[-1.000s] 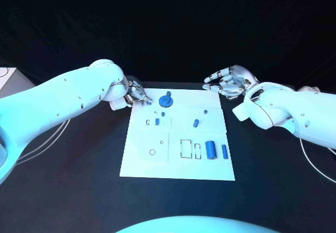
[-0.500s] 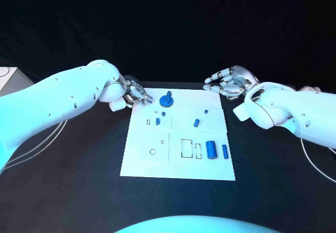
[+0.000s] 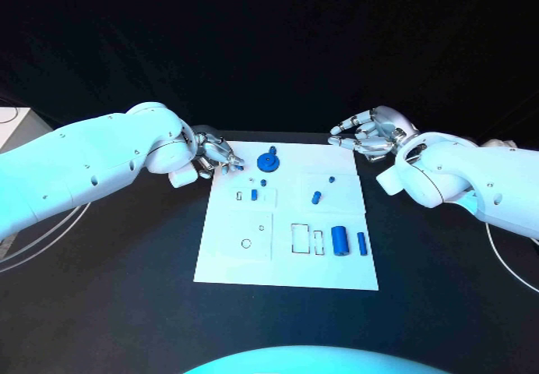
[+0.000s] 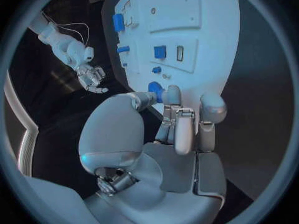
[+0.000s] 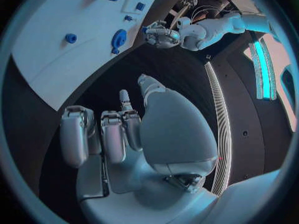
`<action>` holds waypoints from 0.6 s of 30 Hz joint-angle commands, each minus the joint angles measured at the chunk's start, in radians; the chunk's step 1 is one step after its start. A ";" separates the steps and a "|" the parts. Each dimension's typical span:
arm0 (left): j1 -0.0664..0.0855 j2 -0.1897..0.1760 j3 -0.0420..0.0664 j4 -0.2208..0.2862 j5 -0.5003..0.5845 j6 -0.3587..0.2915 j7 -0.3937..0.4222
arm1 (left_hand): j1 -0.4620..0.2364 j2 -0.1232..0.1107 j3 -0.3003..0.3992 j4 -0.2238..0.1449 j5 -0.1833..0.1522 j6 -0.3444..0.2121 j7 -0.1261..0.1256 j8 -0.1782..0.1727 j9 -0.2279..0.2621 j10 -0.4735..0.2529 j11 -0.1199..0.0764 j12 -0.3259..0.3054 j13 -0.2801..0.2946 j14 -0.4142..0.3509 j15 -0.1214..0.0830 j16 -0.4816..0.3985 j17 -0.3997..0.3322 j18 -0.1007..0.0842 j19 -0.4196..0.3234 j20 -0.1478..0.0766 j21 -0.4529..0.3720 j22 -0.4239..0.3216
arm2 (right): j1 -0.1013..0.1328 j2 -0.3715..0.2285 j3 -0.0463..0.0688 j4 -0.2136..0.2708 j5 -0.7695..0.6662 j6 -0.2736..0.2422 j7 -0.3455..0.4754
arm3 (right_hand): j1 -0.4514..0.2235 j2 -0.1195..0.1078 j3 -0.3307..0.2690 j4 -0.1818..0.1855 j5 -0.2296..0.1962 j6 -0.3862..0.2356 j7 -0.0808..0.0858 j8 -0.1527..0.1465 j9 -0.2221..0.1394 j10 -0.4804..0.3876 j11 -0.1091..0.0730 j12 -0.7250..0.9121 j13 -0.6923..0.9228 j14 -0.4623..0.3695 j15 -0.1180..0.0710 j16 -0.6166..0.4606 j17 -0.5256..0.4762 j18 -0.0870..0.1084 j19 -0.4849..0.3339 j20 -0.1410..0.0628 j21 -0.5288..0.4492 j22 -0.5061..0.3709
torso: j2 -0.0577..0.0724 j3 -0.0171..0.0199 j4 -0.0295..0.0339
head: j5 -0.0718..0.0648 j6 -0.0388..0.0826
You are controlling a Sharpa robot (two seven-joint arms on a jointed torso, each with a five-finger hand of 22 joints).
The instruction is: Assemble the parts on the task board
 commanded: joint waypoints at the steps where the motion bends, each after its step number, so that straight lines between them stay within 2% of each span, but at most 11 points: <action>1: -0.006 -0.022 -0.005 0.044 -0.069 -0.045 0.009 | -0.009 0.009 0.183 -0.176 -0.005 0.006 0.001 0.006 -0.001 0.006 -0.001 0.006 -0.002 0.052 -0.007 0.003 0.144 -0.006 0.010 -0.001 0.004 0.003 | 0.001 -0.002 0.000 0.001 -0.009 0.014 -0.001 | -0.006 0.000 0.005 0.002 0.003 -0.005 0.001 0.004 0.000 0.024 0.002 -0.004 0.188 0.082 0.002 -0.007 0.186 0.020 0.036 0.001 -0.003 0.130 | -0.002 -0.0002 0.0027 | 0.001 -0.002; 8: -0.018 -0.078 -0.025 0.143 -0.113 -0.066 0.006 | -0.019 0.008 0.197 -0.190 -0.005 0.009 -0.001 0.010 -0.003 0.010 -0.002 0.008 -0.004 0.057 -0.008 0.009 0.154 -0.007 0.013 -0.002 0.008 0.009 | 0.000 -0.005 0.000 0.001 -0.009 0.014 -0.001 | -0.006 0.000 0.005 0.002 0.003 -0.005 0.001 0.004 0.000 0.024 0.002 -0.004 0.188 0.082 0.002 -0.007 0.186 0.020 0.036 0.001 -0.003 0.130 | -0.008 -0.0010 0.0082 | 0.003 -0.010; 13: -0.027 -0.098 -0.031 0.182 -0.141 -0.080 0.011 | -0.024 0.009 0.203 -0.195 -0.006 0.010 -0.001 0.012 -0.004 0.011 -0.003 0.009 -0.005 0.058 -0.009 0.011 0.156 -0.007 0.014 -0.002 0.009 0.010 | 0.000 -0.006 0.000 0.000 -0.009 0.014 -0.001 | -0.006 0.000 0.005 0.002 0.003 -0.005 0.001 0.004 0.000 0.024 0.002 -0.004 0.188 0.082 0.002 -0.007 0.186 0.020 0.036 0.001 -0.003 0.130 | -0.010 -0.0035 0.0112 | 0.002 -0.015; 18: -0.037 -0.107 -0.035 0.203 -0.173 -0.087 0.023 | -0.030 0.009 0.210 -0.201 -0.007 0.012 -0.002 0.013 -0.006 0.012 -0.004 0.009 -0.006 0.060 -0.009 0.013 0.159 -0.008 0.015 -0.002 0.010 0.012 | 0.000 -0.005 0.000 -0.001 -0.009 0.014 -0.001 | -0.006 0.000 0.005 0.002 0.003 -0.005 0.001 0.004 0.000 0.024 0.002 -0.004 0.188 0.082 0.002 -0.007 0.186 0.020 0.036 0.001 -0.003 0.130 | -0.009 -0.0024 0.0103 | 0.005 -0.018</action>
